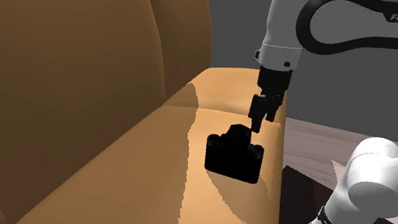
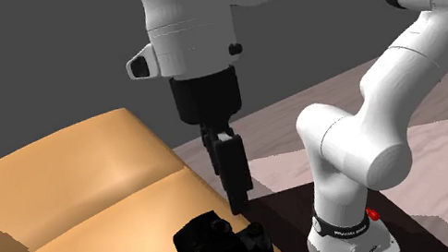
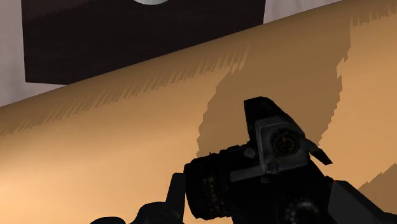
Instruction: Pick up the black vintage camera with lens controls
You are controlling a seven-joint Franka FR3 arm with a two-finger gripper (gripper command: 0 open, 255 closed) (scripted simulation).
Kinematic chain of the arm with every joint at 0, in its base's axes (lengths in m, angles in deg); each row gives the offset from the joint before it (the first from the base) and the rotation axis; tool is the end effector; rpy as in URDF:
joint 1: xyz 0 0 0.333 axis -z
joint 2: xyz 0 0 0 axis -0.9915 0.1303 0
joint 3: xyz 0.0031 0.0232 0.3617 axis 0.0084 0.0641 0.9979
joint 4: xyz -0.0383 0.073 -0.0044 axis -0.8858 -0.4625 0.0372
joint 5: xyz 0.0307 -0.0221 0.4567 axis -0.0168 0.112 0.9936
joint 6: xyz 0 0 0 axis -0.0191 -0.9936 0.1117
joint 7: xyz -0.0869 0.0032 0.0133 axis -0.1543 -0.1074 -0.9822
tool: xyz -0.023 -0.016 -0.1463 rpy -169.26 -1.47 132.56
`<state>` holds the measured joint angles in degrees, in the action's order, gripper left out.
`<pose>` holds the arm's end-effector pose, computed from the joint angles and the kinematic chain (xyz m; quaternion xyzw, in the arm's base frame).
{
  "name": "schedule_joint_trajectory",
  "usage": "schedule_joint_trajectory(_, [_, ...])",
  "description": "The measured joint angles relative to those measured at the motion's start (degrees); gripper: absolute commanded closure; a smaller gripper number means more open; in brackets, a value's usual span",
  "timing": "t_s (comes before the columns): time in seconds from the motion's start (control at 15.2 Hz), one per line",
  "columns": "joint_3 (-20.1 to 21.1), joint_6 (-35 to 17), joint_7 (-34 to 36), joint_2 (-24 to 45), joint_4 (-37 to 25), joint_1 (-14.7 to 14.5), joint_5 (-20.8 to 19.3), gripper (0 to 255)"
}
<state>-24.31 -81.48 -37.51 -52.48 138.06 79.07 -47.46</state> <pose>0.3054 0.1234 0.5412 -0.9985 -0.0156 0.0214 0.0469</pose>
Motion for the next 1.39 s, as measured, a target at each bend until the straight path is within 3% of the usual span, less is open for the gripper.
schedule_joint_trajectory(0.33, [4.8, -3.3, 4.3, 0.4, 3.1, -2.2, 4.8, 0])
schedule_joint_trajectory(0.79, [6.1, -8.2, 3.8, 0.4, 8.0, -2.7, 6.1, 0])
schedule_joint_trajectory(0.86, [6.2, -8.5, 3.8, 0.4, 8.2, -2.7, 6.2, 255])
schedule_joint_trajectory(1.39, [6.3, -8.8, 3.7, 0.4, 8.4, -2.7, 6.2, 255])
